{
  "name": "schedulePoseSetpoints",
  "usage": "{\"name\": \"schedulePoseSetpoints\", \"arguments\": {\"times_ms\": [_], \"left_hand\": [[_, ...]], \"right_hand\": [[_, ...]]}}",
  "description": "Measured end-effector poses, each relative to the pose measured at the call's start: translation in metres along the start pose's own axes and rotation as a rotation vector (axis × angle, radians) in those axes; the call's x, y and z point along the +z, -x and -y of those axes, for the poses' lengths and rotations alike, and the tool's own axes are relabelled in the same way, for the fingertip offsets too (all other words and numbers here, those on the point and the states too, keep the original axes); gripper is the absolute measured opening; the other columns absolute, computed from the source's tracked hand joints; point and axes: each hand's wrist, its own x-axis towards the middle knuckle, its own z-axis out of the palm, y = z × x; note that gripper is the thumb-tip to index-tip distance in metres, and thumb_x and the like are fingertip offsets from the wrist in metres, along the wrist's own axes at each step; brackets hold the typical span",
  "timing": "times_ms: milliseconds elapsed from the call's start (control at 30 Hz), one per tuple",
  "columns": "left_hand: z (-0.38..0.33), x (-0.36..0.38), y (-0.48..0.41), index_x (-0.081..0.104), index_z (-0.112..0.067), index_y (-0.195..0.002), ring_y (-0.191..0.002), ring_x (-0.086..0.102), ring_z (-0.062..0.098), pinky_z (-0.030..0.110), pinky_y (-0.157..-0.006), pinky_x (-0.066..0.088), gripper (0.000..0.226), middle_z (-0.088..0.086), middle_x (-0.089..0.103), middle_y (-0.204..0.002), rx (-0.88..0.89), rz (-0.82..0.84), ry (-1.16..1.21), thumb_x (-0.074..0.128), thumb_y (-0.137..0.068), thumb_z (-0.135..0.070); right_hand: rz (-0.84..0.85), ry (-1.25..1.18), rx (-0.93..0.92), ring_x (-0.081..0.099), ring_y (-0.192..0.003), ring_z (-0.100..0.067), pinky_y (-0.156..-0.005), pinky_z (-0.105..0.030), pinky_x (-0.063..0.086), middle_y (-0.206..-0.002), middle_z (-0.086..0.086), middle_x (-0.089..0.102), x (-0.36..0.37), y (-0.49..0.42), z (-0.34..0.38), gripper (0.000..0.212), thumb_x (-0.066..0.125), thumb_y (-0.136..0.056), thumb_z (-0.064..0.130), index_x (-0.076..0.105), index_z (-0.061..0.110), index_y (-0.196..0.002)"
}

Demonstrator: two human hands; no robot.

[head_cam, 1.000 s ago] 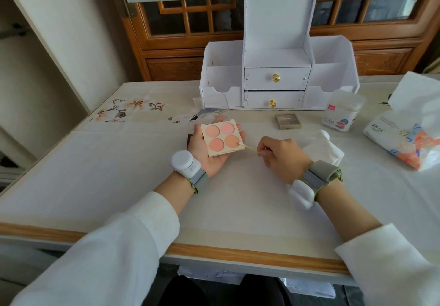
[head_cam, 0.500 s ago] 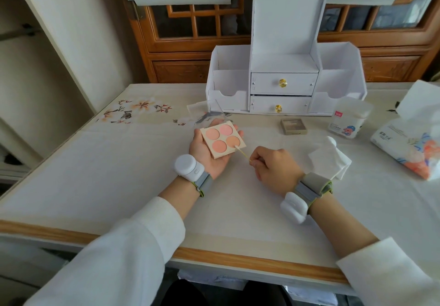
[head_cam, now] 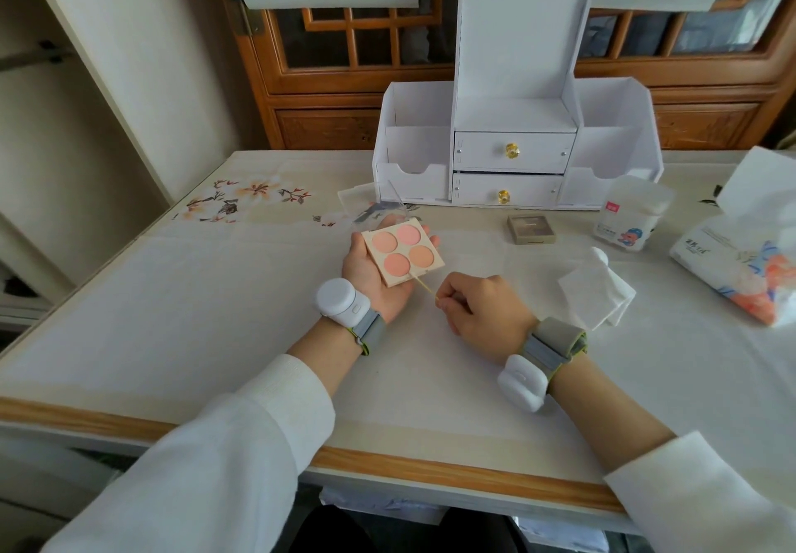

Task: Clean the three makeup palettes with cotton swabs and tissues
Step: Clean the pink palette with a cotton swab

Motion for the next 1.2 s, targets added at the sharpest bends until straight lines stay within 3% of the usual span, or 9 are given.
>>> {"name": "schedulePoseSetpoints", "arguments": {"times_ms": [133, 267, 467, 667, 767, 867, 933, 1067, 1200], "left_hand": [[-0.001, 0.001, 0.0, 0.061, -0.017, -0.109, -0.097, 0.061, 0.041, 0.041, -0.081, 0.049, 0.055, 0.022, 0.059, -0.121, -0.007, -0.004, -0.004, 0.014, -0.102, -0.045], [-0.001, 0.0, 0.0, 0.062, -0.017, -0.107, -0.092, 0.064, 0.039, 0.042, -0.085, 0.048, 0.055, 0.022, 0.066, -0.106, -0.002, 0.003, -0.014, 0.015, -0.102, -0.046], [-0.001, -0.002, -0.002, 0.063, -0.018, -0.105, -0.095, 0.063, 0.039, 0.041, -0.09, 0.046, 0.058, 0.021, 0.068, -0.102, -0.007, 0.002, -0.02, 0.013, -0.101, -0.047], [0.0, -0.001, -0.002, 0.059, -0.018, -0.117, -0.095, 0.062, 0.04, 0.044, -0.085, 0.047, 0.058, 0.022, 0.062, -0.113, -0.053, 0.026, -0.027, 0.014, -0.1, -0.051], [0.001, 0.0, 0.001, 0.057, -0.021, -0.123, -0.093, 0.061, 0.04, 0.045, -0.083, 0.047, 0.061, 0.022, 0.064, -0.108, -0.124, 0.062, -0.075, 0.014, -0.098, -0.056], [0.005, 0.003, 0.006, 0.06, -0.019, -0.113, -0.084, 0.065, 0.038, 0.046, -0.082, 0.046, 0.061, 0.021, 0.07, -0.094, -0.198, 0.137, -0.159, 0.014, -0.097, -0.056], [0.006, 0.004, 0.009, 0.06, -0.019, -0.113, -0.085, 0.067, 0.039, 0.047, -0.083, 0.046, 0.062, 0.02, 0.07, -0.096, -0.246, 0.177, -0.202, 0.013, -0.097, -0.056], [0.004, 0.003, 0.012, 0.067, -0.017, -0.111, -0.087, 0.065, 0.039, 0.047, -0.087, 0.049, 0.067, 0.023, 0.065, -0.104, -0.322, 0.253, -0.227, 0.015, -0.097, -0.057], [0.008, 0.002, 0.014, 0.068, -0.016, -0.111, -0.085, 0.066, 0.039, 0.046, -0.084, 0.051, 0.068, 0.024, 0.065, -0.104, -0.39, 0.318, -0.277, 0.017, -0.096, -0.058]], "right_hand": [[-0.035, 0.002, 0.042, 0.059, -0.067, -0.027, -0.071, -0.032, 0.046, -0.067, -0.008, 0.067, -0.003, -0.001, -0.006, 0.011, 0.053, -0.088, 0.011, 0.064, 0.008, -0.087], [-0.028, -0.011, 0.016, 0.057, -0.064, -0.024, -0.071, -0.032, 0.048, -0.066, -0.007, 0.067, -0.001, 0.0, -0.003, 0.011, 0.054, -0.088, 0.012, 0.065, 0.008, -0.086], [-0.013, -0.002, 0.036, 0.053, -0.063, -0.016, -0.071, -0.03, 0.047, -0.067, -0.004, 0.067, -0.003, -0.001, -0.004, 0.012, 0.053, -0.089, 0.012, 0.065, 0.008, -0.089], [0.021, 0.006, -0.032, 0.053, -0.061, -0.018, -0.069, -0.033, 0.048, -0.067, -0.005, 0.067, -0.004, 0.001, -0.003, 0.011, 0.053, -0.089, 0.013, 0.063, 0.01, -0.088], [-0.147, -0.011, -0.01, 0.055, -0.059, -0.025, -0.062, -0.031, 0.047, -0.065, -0.009, 0.065, -0.011, -0.002, -0.011, 0.01, 0.052, -0.089, 0.005, 0.062, 0.004, -0.087], [-0.269, -0.048, 0.049, 0.05, -0.059, -0.017, -0.055, -0.011, 0.036, -0.066, -0.002, 0.061, -0.023, -0.003, -0.019, 0.013, 0.048, -0.089, -0.002, 0.06, 0.001, -0.093], [-0.31, -0.034, 0.05, 0.05, -0.063, -0.017, -0.055, -0.014, 0.032, -0.072, -0.003, 0.063, -0.026, -0.005, -0.024, 0.018, 0.046, -0.088, -0.005, 0.06, -0.001, -0.099], [-0.429, -0.002, -0.004, 0.058, -0.065, -0.026, -0.062, -0.025, 0.039, -0.073, -0.007, 0.062, -0.03, -0.008, -0.031, 0.013, 0.054, -0.084, -0.007, 0.063, -0.003, -0.093], [-0.508, -0.007, -0.007, 0.058, -0.056, -0.023, -0.059, -0.023, 0.04, -0.071, -0.016, 0.065, -0.033, -0.01, -0.034, 0.014, 0.055, -0.08, -0.011, 0.066, -0.004, -0.086]]}}
